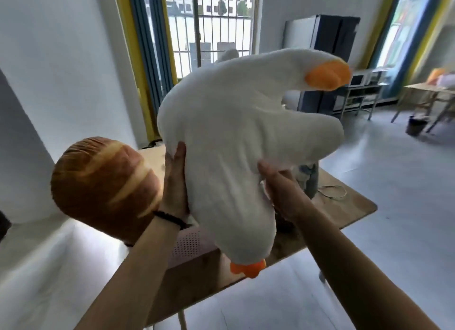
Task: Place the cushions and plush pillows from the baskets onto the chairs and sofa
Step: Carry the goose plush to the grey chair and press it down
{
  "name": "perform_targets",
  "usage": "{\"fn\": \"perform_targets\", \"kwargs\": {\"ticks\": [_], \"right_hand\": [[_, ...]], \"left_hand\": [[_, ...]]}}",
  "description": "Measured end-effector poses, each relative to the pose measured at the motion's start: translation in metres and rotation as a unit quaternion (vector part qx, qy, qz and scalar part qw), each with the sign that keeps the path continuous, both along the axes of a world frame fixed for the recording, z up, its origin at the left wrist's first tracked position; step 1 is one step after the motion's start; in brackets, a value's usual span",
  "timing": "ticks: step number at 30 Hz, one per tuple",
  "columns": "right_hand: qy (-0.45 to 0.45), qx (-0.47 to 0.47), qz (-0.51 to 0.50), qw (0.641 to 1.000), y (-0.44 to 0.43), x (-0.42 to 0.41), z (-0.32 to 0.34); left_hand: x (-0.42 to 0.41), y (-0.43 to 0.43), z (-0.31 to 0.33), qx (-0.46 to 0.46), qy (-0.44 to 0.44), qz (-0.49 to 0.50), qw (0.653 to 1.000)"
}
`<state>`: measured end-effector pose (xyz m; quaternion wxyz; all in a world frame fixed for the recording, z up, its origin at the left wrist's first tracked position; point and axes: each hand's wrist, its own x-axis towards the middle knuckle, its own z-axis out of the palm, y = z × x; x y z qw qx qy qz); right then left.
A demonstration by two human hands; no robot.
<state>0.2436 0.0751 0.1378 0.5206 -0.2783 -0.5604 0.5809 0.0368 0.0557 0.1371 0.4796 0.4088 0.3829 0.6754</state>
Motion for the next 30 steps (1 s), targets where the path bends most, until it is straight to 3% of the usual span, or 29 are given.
{"fn": "perform_targets", "kwargs": {"ticks": [2,5,12,16,20,30], "right_hand": [[0.007,-0.021,-0.044,0.999,-0.015,0.032,-0.002],[0.055,-0.047,-0.137,0.988,-0.041,0.084,-0.01],[0.146,-0.038,-0.345,0.927,-0.106,0.208,-0.041],[0.174,-0.045,-0.433,0.883,-0.131,0.284,-0.066],[0.182,-0.067,-0.505,0.841,-0.132,0.379,-0.095],[0.146,-0.112,-0.587,0.789,-0.087,0.642,-0.105]], "left_hand": [[0.032,0.008,0.004,0.058,0.047,0.053,0.996],[0.093,0.011,0.002,0.145,0.126,0.055,0.98],[0.257,0.014,-0.011,0.232,0.171,-0.129,0.949],[0.358,0.027,-0.032,0.222,0.147,-0.258,0.929],[0.471,0.043,-0.058,0.208,0.158,-0.325,0.909],[0.761,0.12,-0.082,0.101,0.125,-0.46,0.873]]}}
